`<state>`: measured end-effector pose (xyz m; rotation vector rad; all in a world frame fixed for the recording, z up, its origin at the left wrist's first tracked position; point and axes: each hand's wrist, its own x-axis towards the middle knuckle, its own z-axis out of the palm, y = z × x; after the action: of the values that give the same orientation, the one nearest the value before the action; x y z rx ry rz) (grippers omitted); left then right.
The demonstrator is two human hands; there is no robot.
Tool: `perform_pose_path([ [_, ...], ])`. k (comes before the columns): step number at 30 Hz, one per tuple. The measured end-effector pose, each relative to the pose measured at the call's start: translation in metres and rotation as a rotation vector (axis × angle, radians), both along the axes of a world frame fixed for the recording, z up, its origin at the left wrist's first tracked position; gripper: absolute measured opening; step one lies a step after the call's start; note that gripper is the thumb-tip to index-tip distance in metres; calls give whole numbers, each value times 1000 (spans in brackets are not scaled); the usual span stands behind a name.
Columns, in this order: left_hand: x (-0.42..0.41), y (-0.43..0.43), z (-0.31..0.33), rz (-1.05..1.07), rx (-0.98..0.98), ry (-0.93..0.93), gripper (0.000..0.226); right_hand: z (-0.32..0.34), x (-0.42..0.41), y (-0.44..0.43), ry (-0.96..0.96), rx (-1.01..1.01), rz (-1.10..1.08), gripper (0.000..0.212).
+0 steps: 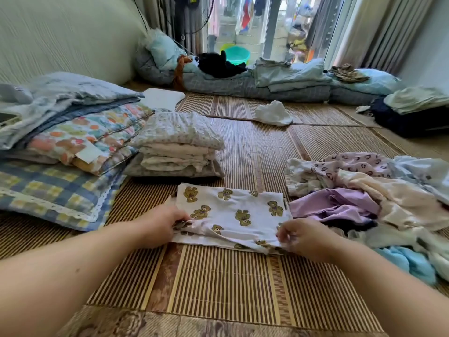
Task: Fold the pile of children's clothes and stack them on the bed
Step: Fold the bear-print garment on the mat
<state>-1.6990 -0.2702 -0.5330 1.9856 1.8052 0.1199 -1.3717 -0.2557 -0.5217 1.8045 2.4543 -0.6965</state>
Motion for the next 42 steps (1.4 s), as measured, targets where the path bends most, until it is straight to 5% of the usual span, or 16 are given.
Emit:
perform_pose_path([
  [4,-1,-8,-2,3,18,41,33,3,-3,-7,9,24,-72,8],
  [9,-2,-20,-2,-26,25,72,37,1,-22,-1,-227,54,-4,46],
  [15,12,-43,15,-99,-106,172,36,-9,-47,3,-432,162,-29,54],
  [18,23,-62,29,-175,-244,135,43,-2,-77,-21,-276,346,187,51],
  [21,35,-82,38,-266,-397,3,57,5,-113,-54,-57,300,422,51],
  [25,34,-98,45,-435,-567,-139,66,-4,-126,-85,-42,141,326,54],
  [28,11,-97,46,-374,-397,-172,59,1,-119,-105,99,15,190,54],
  [31,-20,-87,38,-314,-118,78,60,-2,-118,-133,19,119,286,77],
  [34,-36,-86,27,-322,-205,154,71,-17,-123,-146,-85,119,403,92],
  [38,-33,-86,23,-288,-177,139,72,-26,-122,-149,-192,256,490,70],
  [42,-30,-92,17,-300,-118,150,70,-34,-110,-153,-40,298,535,38],
])
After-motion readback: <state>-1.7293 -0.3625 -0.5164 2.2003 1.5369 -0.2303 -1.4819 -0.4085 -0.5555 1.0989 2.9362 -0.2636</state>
